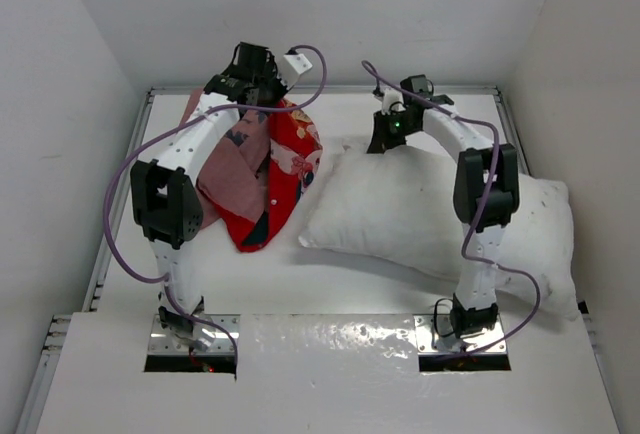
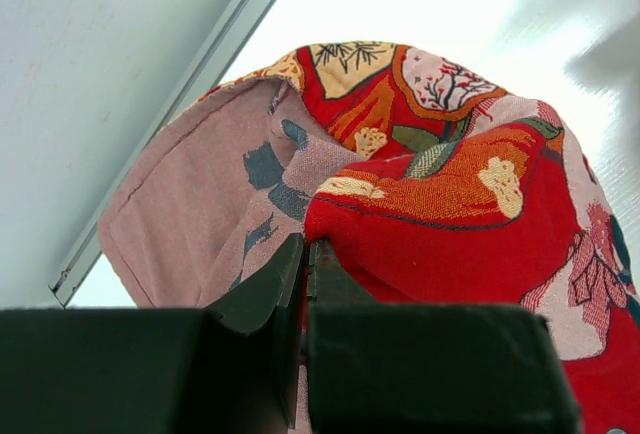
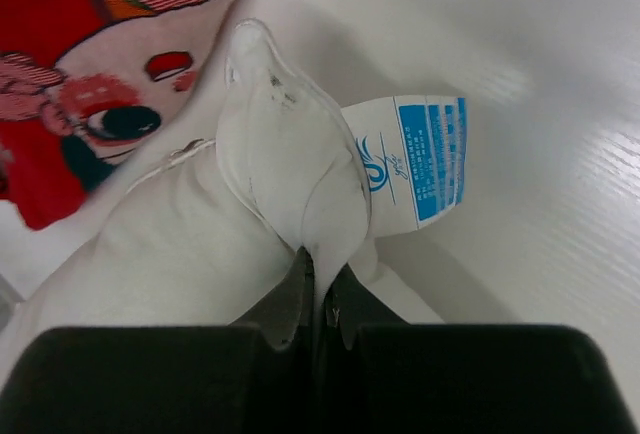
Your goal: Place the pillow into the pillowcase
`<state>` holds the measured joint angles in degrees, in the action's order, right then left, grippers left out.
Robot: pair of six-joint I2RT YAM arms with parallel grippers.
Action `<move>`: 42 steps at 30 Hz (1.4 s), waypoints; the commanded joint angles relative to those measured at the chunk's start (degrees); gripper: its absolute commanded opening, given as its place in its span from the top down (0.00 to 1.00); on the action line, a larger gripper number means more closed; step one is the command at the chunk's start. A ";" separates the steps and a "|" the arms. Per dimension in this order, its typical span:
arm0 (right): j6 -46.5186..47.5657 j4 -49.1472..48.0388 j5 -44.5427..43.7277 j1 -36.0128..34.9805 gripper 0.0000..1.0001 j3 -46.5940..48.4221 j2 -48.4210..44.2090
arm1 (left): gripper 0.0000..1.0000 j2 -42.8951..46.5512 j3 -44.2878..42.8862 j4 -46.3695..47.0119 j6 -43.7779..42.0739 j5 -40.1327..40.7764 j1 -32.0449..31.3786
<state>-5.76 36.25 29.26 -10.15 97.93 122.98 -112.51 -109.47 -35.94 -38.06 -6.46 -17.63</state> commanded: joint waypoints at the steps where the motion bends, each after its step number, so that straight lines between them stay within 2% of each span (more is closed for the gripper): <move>1: 1.81 2.34 5.28 2.68 1.00 -0.27 -10.01 | 1.00 0.80 -0.92 3.34 0.36 1.18 0.23; 3: 1.80 0.85 5.29 2.77 1.00 -2.64 -14.32 | 1.00 0.97 -0.57 3.42 0.10 1.71 0.31; 7: -2.23 -9.25 6.95 1.81 1.00 -13.71 -27.84 | 1.00 0.54 -0.83 3.60 0.01 1.10 0.23; 10: 0.46 -11.37 7.48 -3.63 1.00 -18.20 -32.87 | 1.00 0.10 -1.62 4.04 -0.25 -0.21 -0.04; 12: 2.50 -13.12 8.09 -10.30 1.00 -19.09 -33.94 | 1.00 -0.17 -2.15 3.95 -0.78 -2.14 -0.39; 13: -0.80 -17.75 9.93 -14.07 1.00 -19.44 -33.77 | 1.00 -0.43 -2.85 3.69 -1.48 -4.16 -1.00; 16: -5.65 -25.07 13.45 -17.79 1.00 -18.66 -31.06 | 1.00 -0.96 -5.05 2.20 -2.71 -7.24 -2.67; 20: -12.51 -36.40 13.37 -21.13 1.00 -16.81 -24.66 | 0.99 -1.13 -6.89 1.32 -1.06 -11.55 -5.05; 21: -15.31 -42.08 13.20 -21.31 1.00 -16.46 -22.80 | 0.91 -1.05 -7.51 1.05 0.00 -12.78 -4.96; 22: -16.64 -43.97 12.59 -21.40 1.00 -15.93 -20.87 | 0.77 -0.96 -7.77 0.01 1.75 -13.66 -4.96; 23: -18.22 -44.68 10.93 -21.40 1.00 -14.01 -16.32 | 0.40 -0.78 -8.47 -1.05 2.29 -13.84 -4.70; 24: -18.67 -44.25 9.87 -21.40 1.00 -12.69 -13.84 | 0.23 -0.70 -8.57 -2.36 2.38 -14.11 -4.44; 25: -19.02 -43.55 8.20 -21.40 1.00 -11.55 -11.56 | 0.01 -0.43 -8.65 -4.55 3.51 -13.24 -4.00; 28: -18.06 -40.13 3.01 -21.40 1.00 -7.76 -4.78 | 0.00 0.27 -8.13 -9.22 6.77 -6.66 -0.58; 31: -17.18 -38.62 1.33 -21.40 1.00 -6.52 -2.39 | 0.49 0.01 -6.11 -15.53 8.53 -2.51 4.69; 32: -17.18 -38.36 1.33 -21.40 1.00 -7.13 -2.31 | 0.74 -0.08 -4.97 -16.69 8.62 -2.59 7.14; 33: -16.92 -38.01 0.98 -21.31 1.00 -7.57 -2.65 | 0.77 0.09 -1.57 -17.57 7.49 -3.55 8.04; 34: -16.48 -37.75 0.98 -21.31 1.00 -8.19 -2.83 | 0.76 0.18 0.55 -18.36 6.26 -4.08 8.57; 36: -14.46 -35.73 0.89 -21.40 1.00 -9.16 -3.53 | 0.50 0.36 6.86 -17.50 2.67 -4.52 8.58; 37: -13.76 -34.24 0.98 -21.40 1.00 -9.42 -3.80 | 0.33 -0.34 8.73 -16.36 2.38 -4.01 8.57; 40: -11.38 -30.98 0.02 -21.40 1.00 -10.56 -4.50 | 0.20 -3.66 13.14 -13.63 0.98 -1.19 8.57; 42: -10.33 -29.40 -0.77 -21.40 1.00 -10.83 -3.98 | 0.18 -6.13 14.63 -12.32 0.80 -1.62 8.66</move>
<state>-19.33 1.39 30.39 -31.57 88.42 120.92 -116.33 -95.92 -50.54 -35.14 -8.10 -8.32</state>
